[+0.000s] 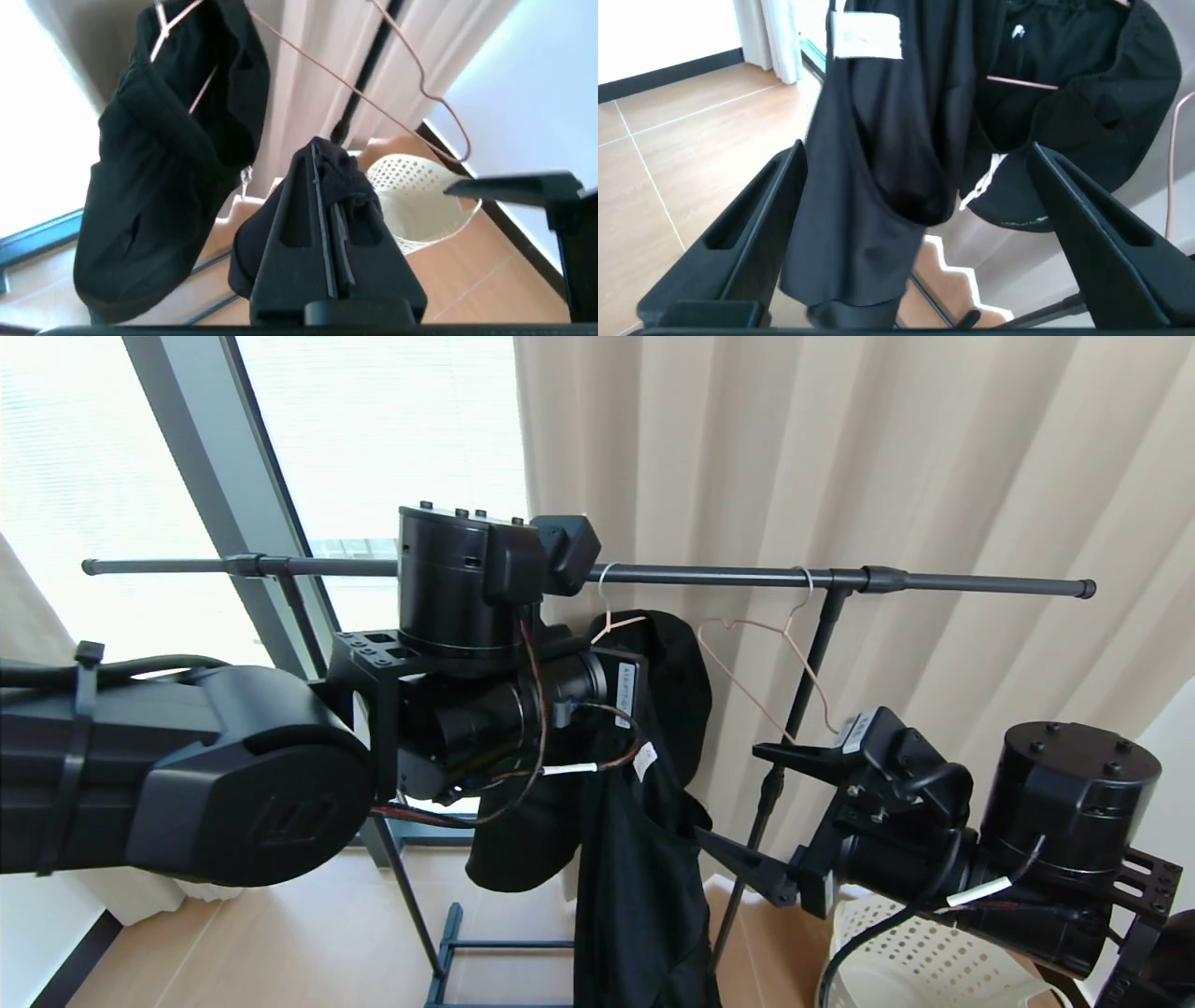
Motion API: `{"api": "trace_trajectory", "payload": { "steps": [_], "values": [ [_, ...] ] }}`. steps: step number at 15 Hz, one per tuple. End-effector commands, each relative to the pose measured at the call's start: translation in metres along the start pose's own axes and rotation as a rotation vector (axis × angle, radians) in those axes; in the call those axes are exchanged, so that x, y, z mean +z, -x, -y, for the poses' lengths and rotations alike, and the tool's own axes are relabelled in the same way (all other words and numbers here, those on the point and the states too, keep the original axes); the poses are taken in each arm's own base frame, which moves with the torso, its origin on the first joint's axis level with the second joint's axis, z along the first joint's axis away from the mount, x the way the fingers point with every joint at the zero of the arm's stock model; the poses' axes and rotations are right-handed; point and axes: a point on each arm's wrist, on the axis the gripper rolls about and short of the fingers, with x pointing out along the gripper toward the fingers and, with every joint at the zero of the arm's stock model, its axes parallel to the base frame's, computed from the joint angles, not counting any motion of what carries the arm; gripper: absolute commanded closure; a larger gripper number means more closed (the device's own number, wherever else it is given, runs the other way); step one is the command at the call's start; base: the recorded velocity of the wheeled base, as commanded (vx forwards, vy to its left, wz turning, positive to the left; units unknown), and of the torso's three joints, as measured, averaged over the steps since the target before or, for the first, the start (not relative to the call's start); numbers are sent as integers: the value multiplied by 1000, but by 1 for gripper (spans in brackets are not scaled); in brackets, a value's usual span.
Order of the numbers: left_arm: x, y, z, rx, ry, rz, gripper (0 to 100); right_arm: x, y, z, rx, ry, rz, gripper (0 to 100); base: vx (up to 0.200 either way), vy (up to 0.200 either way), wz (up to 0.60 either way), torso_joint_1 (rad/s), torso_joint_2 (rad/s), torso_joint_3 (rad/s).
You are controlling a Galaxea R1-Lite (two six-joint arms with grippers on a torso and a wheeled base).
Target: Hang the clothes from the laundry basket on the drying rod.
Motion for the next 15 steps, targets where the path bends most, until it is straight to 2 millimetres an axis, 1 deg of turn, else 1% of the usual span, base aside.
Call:
{"api": "trace_trajectory", "payload": {
  "steps": [1, 3, 4, 6, 9, 10, 12, 15],
  "values": [
    [11, 10, -4, -45, -37, 35, 100, 3, 5, 3, 10, 1, 16, 0, 0, 0, 0, 0, 0, 0],
    [11, 10, -2, -109, -57, 32, 100, 3, 5, 2, 15, 2, 19, 0, 0, 0, 0, 0, 0, 0],
    [12, 11, -1, -163, -60, 28, 100, 2, 3, 3, 13, 1, 14, 0, 0, 0, 0, 0, 0, 0],
    [14, 12, 2, -198, -63, 36, 100, -3, -3, 2, 22, -4, -4, 0, 0, 0, 0, 0, 0, 0],
    [15, 12, 4, -205, -64, 39, 100, -8, -13, -2, 40, -6, -27, 0, 0, 0, 0, 0, 0, 0],
    [14, 11, 5, -206, -63, 37, 100, -9, -21, -6, 35, -4, -36, 0, 0, 0, 0, 0, 0, 0],
    [15, 11, 6, -208, -63, 39, 100, -8, -23, -11, 20, -1, -42, 0, 0, 0, 0, 0, 0, 0],
    [15, 12, 7, -212, -64, 41, 100, -10, -29, -13, 3, 0, -55, 0, 0, 0, 0, 0, 0, 0]
  ]
}}
